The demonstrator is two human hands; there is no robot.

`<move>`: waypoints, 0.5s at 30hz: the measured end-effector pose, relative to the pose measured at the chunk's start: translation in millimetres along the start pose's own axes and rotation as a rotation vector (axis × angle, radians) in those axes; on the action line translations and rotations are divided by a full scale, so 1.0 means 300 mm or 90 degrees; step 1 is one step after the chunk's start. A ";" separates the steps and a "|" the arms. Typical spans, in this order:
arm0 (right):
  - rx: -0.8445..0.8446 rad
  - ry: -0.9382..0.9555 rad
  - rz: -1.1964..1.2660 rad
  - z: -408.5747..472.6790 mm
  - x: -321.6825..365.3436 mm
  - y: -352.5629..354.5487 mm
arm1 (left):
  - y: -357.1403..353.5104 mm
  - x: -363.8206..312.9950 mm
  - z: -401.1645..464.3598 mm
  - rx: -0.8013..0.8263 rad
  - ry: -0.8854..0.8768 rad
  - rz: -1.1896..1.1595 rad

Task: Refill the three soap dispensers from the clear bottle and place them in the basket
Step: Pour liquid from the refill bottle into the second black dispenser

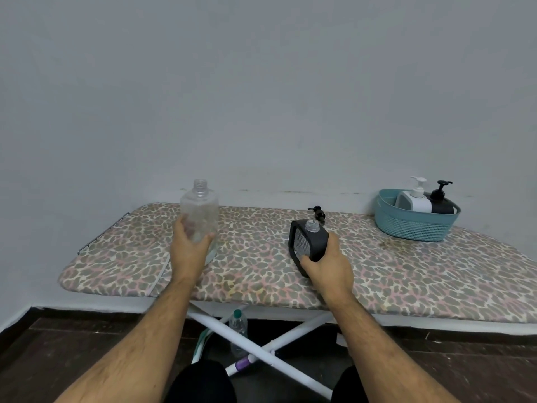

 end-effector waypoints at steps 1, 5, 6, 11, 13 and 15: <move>-0.002 0.002 0.000 -0.001 0.002 0.001 | 0.001 -0.001 -0.003 0.001 0.000 -0.005; -0.004 0.004 -0.005 -0.004 0.004 0.005 | 0.004 -0.008 -0.015 -0.009 0.008 -0.011; -0.003 0.004 -0.008 -0.005 0.005 0.005 | 0.007 -0.010 -0.015 -0.015 0.011 -0.010; 0.006 0.004 -0.006 -0.006 0.008 0.008 | 0.014 0.014 -0.010 -0.028 -0.001 0.000; 0.009 0.006 -0.001 -0.006 0.008 0.011 | 0.016 0.023 -0.021 -0.036 0.014 0.001; 0.017 0.005 0.007 -0.003 0.010 0.013 | 0.018 0.018 -0.056 -0.066 0.031 0.037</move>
Point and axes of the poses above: each hand's wrist, its own z-axis towards the middle knuckle, its own y-axis out of the back of the hand, x = y × z, the point moved 1 cm from there along z, towards the middle knuckle, and after that the axes turned 6 degrees about -x, right-handed, at the moved point
